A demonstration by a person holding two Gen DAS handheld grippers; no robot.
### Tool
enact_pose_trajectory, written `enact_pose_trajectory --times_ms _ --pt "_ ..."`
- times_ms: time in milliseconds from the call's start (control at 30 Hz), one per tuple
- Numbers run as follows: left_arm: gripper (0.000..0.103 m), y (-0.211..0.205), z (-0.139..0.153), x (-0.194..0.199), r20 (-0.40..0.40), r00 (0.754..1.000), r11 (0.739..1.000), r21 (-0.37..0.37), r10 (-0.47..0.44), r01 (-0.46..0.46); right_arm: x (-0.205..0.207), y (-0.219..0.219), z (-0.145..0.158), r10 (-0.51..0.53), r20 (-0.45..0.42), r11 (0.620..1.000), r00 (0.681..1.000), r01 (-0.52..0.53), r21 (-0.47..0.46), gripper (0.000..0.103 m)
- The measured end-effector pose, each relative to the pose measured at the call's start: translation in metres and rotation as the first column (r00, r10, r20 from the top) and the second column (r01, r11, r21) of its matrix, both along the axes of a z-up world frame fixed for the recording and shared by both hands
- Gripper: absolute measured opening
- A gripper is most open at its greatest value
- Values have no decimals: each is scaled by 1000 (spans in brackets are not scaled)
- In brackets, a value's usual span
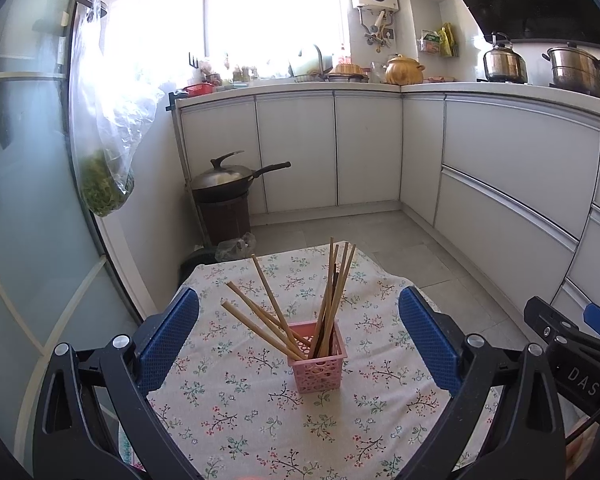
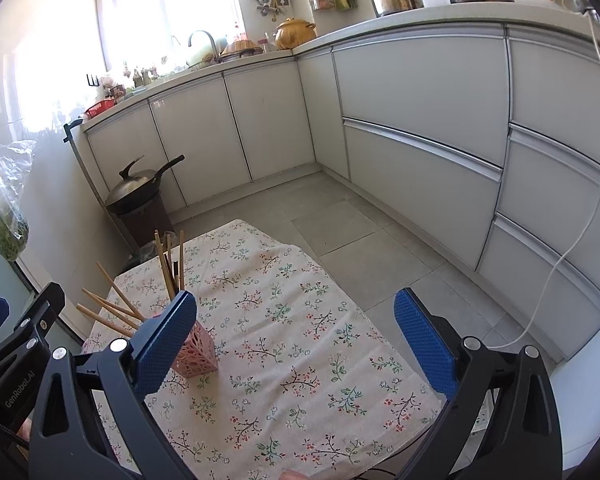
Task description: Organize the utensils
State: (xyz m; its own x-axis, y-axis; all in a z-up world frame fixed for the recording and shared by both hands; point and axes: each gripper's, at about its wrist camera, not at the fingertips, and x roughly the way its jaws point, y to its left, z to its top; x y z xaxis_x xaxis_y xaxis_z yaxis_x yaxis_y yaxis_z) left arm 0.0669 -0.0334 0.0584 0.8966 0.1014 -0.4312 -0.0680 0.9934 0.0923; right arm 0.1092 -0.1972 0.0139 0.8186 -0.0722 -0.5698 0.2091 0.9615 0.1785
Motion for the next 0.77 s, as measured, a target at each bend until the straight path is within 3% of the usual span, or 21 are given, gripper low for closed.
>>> enact_pose_trajectory --times_ms 400,767 --pt "94 -3 -1 -3 21 999 999 -3 -44 44 2 2 -3 1 -11 1000 1000 -1 0 96" --pt "96 4 3 -1 7 1000 999 -39 -20 20 3 2 -4 0 -9 1000 1000 0 3 96"
